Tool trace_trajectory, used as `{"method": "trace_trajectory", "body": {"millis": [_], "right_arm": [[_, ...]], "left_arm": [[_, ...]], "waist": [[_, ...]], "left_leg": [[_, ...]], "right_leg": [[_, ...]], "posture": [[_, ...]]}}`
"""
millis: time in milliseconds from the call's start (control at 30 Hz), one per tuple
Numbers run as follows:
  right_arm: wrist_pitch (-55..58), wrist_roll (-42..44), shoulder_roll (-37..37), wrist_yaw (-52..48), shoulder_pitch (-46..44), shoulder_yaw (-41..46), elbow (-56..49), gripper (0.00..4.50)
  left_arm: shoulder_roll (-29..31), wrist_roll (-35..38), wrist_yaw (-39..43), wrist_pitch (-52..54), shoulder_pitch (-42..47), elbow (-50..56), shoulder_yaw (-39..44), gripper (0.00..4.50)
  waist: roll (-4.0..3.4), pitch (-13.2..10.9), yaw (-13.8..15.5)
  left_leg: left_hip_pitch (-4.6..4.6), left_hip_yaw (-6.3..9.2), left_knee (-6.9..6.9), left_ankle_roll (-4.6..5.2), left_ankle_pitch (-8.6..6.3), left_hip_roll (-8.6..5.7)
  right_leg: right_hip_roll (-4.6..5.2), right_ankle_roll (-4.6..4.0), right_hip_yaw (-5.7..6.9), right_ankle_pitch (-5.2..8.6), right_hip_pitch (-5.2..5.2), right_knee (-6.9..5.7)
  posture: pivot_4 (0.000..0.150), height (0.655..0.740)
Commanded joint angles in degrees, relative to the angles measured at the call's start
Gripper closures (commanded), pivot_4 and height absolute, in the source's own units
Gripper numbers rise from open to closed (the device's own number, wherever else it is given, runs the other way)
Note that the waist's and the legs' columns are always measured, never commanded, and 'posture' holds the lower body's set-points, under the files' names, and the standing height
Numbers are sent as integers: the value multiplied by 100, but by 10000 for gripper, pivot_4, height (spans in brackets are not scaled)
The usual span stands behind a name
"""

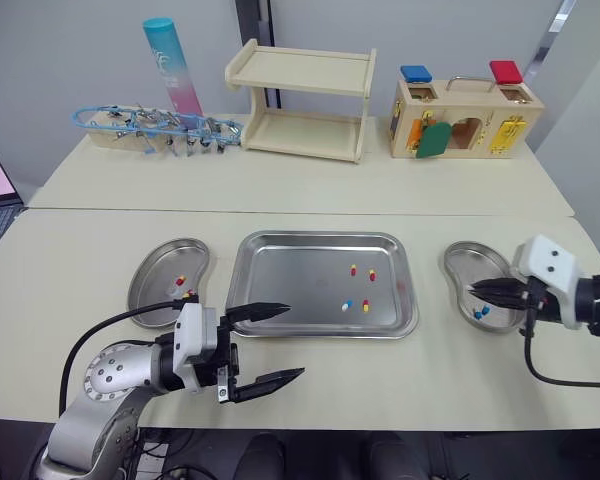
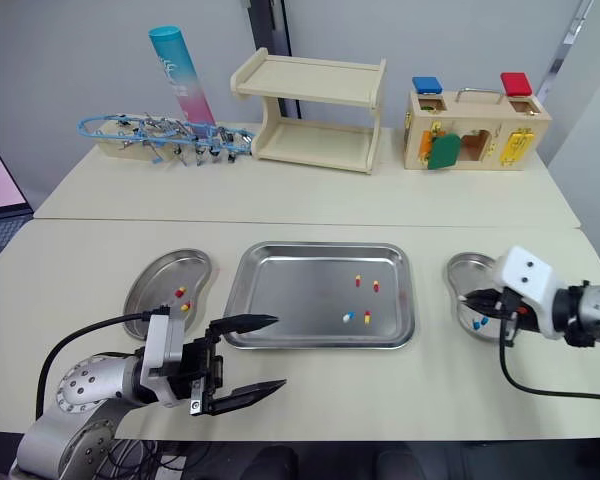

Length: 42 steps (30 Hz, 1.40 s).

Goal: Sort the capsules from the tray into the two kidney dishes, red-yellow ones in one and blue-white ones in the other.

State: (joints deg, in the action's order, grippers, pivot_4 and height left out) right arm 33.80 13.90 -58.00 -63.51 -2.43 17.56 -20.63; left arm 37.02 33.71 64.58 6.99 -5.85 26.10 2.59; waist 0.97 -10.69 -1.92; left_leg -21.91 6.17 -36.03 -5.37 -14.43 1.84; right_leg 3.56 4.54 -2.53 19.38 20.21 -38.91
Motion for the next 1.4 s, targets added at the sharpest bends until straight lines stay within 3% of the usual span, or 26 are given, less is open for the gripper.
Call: {"method": "trace_trajectory", "body": {"millis": [33, 333, 700, 833, 1233, 1400], "right_arm": [[-384, -188, -96, 211, 205, 302, 268, 44796], [-227, -403, -204, 578, 128, -113, 782, 44796], [-377, -291, -199, 533, 39, -33, 854, 13038], [-1051, -249, -114, 399, 287, 254, 903, 360], [-3218, 115, -89, -449, 1027, 1135, 2369, 360], [-4111, -199, -403, -811, 1085, 929, 3380, 360]], "left_arm": [[16, 30, 29, 3, 112, 116, -80, 0], [-18, 29, -118, 70, 81, 290, -118, 0], [-1, 5, -300, 91, -15, 339, -28, 0], [41, 84, -809, 309, -148, 254, 512, 0], [44, 61, -1764, 264, -1159, -1390, 3335, 0], [510, -173, -1405, 3, -1413, -2882, 4114, 0]], "waist": [[0, 0, 4], [-1, -1, 10], [-2, -1, 12], [-2, -1, 12], [0, -2, 6], [0, -2, -18]], "left_leg": [[0, -1, 0, 0, 0, 0], [-2, -1, -1, -1, 0, 0], [-2, -2, -1, -1, 0, 0], [-2, -1, -1, -1, 0, 0], [4, -4, -1, 0, 0, 0], [8, -5, 2, 0, 0, 0]], "right_leg": [[0, 0, 0, 0, 0, 0], [0, 0, -1, 0, -1, 1], [1, 1, -1, 0, -1, 2], [1, 1, 0, 0, -1, 2], [2, 1, -1, 0, -7, 2], [1, 0, -2, 1, -4, 2]], "posture": [[1500, 7400], [1500, 7400], [1500, 7400], [1500, 7400], [1500, 7400], [1500, 7400]]}}
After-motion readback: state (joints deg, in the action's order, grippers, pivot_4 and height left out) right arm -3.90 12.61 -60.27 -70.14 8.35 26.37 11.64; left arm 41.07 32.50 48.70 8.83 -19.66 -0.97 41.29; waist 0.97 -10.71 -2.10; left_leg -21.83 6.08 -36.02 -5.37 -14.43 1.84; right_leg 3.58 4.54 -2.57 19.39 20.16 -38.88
